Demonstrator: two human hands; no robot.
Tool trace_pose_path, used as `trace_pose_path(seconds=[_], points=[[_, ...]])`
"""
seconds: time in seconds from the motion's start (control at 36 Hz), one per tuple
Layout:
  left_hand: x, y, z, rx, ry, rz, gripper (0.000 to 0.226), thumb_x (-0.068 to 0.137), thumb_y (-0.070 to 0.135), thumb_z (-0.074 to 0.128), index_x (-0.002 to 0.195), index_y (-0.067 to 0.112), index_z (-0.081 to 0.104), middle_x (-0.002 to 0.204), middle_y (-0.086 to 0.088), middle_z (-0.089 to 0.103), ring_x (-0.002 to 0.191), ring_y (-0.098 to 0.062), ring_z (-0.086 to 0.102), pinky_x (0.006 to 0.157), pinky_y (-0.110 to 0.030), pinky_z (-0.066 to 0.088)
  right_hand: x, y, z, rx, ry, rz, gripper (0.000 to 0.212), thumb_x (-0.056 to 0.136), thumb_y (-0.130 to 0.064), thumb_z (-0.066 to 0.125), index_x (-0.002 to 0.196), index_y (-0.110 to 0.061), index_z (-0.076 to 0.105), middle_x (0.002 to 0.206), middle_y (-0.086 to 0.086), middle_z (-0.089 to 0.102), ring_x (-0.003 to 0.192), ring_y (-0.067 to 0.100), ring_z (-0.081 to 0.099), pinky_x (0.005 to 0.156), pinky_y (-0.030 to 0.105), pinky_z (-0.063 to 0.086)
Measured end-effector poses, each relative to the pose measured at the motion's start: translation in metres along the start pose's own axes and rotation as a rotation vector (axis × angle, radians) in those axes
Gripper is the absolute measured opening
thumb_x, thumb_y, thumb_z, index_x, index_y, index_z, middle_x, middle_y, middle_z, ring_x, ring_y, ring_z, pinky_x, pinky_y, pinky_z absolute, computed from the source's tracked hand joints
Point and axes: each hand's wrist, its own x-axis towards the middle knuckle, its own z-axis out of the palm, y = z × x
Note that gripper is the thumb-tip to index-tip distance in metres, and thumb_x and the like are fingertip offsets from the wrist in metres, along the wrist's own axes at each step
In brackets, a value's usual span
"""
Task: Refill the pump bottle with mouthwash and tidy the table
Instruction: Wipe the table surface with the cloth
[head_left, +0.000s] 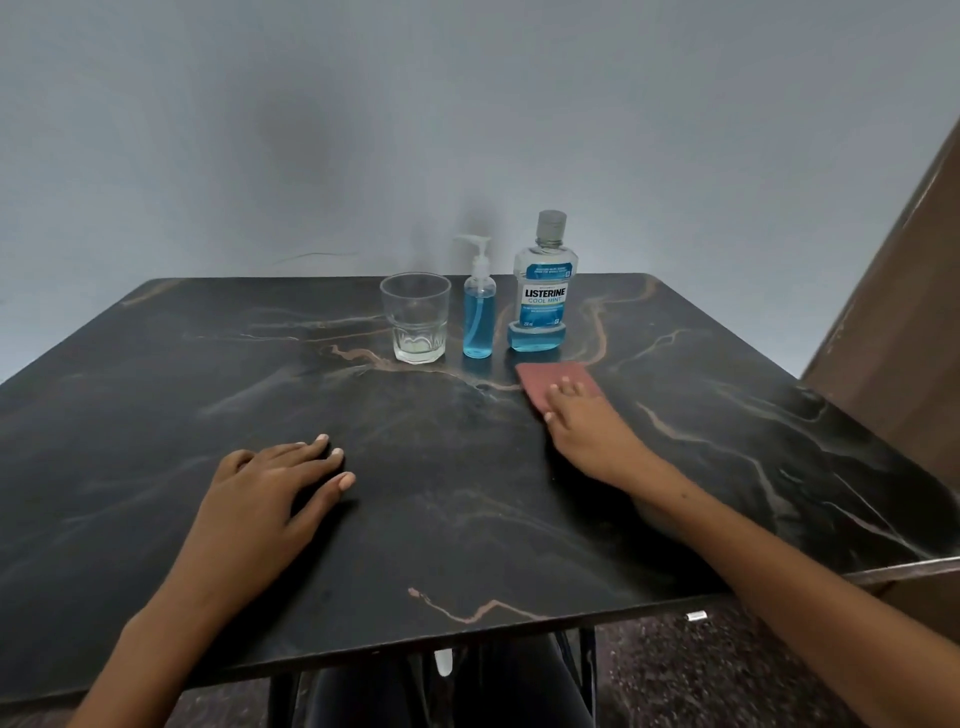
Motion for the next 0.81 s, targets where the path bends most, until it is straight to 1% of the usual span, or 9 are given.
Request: trace_pose_path(seconds=[0.14, 0.19, 0.25, 0.33, 0.42, 0.53, 0.61, 0.72, 0.81], points=[[-0.002, 0.003, -0.003, -0.018, 0.0, -0.007, 0.053, 0.091, 0.058, 0.037, 0.126, 0.026, 0.062, 0.14, 0.007, 0.052, 0.132, -0.011, 0.046, 0.101, -0.031, 0.025, -0.014, -0.068, 0.023, 0.027, -0.089, -0.302, 0.049, 0.1, -0.018, 0.034, 0.149, -0.014, 0.026, 0.159, 0.015, 0.015, 0.148, 0.027, 0.014, 0.12, 0.041, 0.011], [-0.002, 0.004, -0.004, -0.025, 0.007, -0.007, 0.057, 0.086, 0.054, 0.033, 0.125, 0.026, 0.063, 0.139, 0.007, 0.052, 0.131, -0.011, 0.047, 0.1, -0.031, 0.025, -0.031, -0.08, 0.029, 0.037, -0.1, -0.4, 0.05, 0.1, -0.018, 0.034, 0.149, -0.015, 0.026, 0.16, 0.013, 0.015, 0.148, 0.025, 0.013, 0.119, 0.037, 0.009], [-0.002, 0.004, -0.005, -0.017, 0.008, -0.007, 0.055, 0.091, 0.056, 0.031, 0.125, 0.027, 0.062, 0.14, 0.007, 0.052, 0.131, -0.01, 0.046, 0.1, -0.031, 0.025, -0.049, -0.075, 0.029, 0.061, -0.089, -0.448, 0.049, 0.1, -0.018, 0.034, 0.149, -0.016, 0.028, 0.16, 0.008, 0.016, 0.148, 0.019, 0.012, 0.119, 0.031, 0.006], [-0.002, 0.003, -0.004, -0.013, 0.014, -0.003, 0.054, 0.094, 0.058, 0.031, 0.126, 0.028, 0.061, 0.14, 0.009, 0.051, 0.132, -0.008, 0.045, 0.102, -0.033, 0.026, -0.072, -0.05, 0.024, 0.056, -0.045, -0.436, 0.048, 0.101, -0.021, 0.034, 0.149, -0.022, 0.028, 0.16, -0.002, 0.016, 0.148, 0.009, 0.01, 0.117, 0.022, 0.002], [-0.002, 0.003, -0.003, -0.012, 0.014, -0.002, 0.054, 0.091, 0.058, 0.032, 0.126, 0.029, 0.061, 0.141, 0.01, 0.05, 0.132, -0.007, 0.044, 0.102, -0.03, 0.024, -0.081, -0.02, 0.017, 0.04, -0.004, -0.344, 0.048, 0.101, -0.024, 0.034, 0.149, -0.026, 0.027, 0.16, -0.007, 0.014, 0.147, 0.005, 0.009, 0.114, 0.016, -0.002], [-0.002, 0.004, -0.003, 0.001, 0.011, -0.007, 0.047, 0.093, 0.05, 0.037, 0.129, 0.03, 0.059, 0.143, 0.01, 0.048, 0.133, -0.005, 0.042, 0.103, -0.029, 0.021, -0.057, 0.004, 0.004, 0.032, -0.021, -0.213, 0.048, 0.102, -0.022, 0.034, 0.149, -0.021, 0.026, 0.161, 0.0, 0.011, 0.148, 0.011, 0.009, 0.117, 0.022, 0.002], [-0.003, 0.004, -0.003, 0.008, 0.02, -0.009, 0.043, 0.097, 0.048, 0.039, 0.129, 0.029, 0.058, 0.143, 0.01, 0.048, 0.133, -0.005, 0.042, 0.104, -0.029, 0.02, -0.027, -0.003, 0.001, 0.023, -0.069, -0.2, 0.048, 0.103, -0.02, 0.032, 0.15, -0.015, 0.022, 0.161, 0.006, 0.01, 0.149, 0.016, 0.008, 0.118, 0.027, 0.005], [-0.004, 0.008, -0.007, 0.015, 0.013, -0.006, 0.059, 0.087, 0.054, 0.026, 0.127, 0.028, 0.06, 0.141, 0.007, 0.052, 0.131, -0.007, 0.046, 0.104, -0.03, 0.022, 0.003, -0.034, 0.007, 0.022, -0.109, -0.256, 0.049, 0.103, -0.021, 0.032, 0.15, -0.014, 0.022, 0.16, 0.009, 0.011, 0.149, 0.02, 0.008, 0.118, 0.028, 0.004], [-0.006, 0.009, -0.008, 0.008, 0.028, -0.003, 0.058, 0.087, 0.053, 0.027, 0.126, 0.026, 0.062, 0.136, 0.007, 0.057, 0.128, -0.006, 0.049, 0.104, -0.032, 0.024, 0.015, -0.069, 0.016, 0.027, -0.137, -0.339, 0.048, 0.103, -0.024, 0.032, 0.149, -0.014, 0.025, 0.16, 0.011, 0.014, 0.148, 0.023, 0.01, 0.118, 0.032, 0.006]])
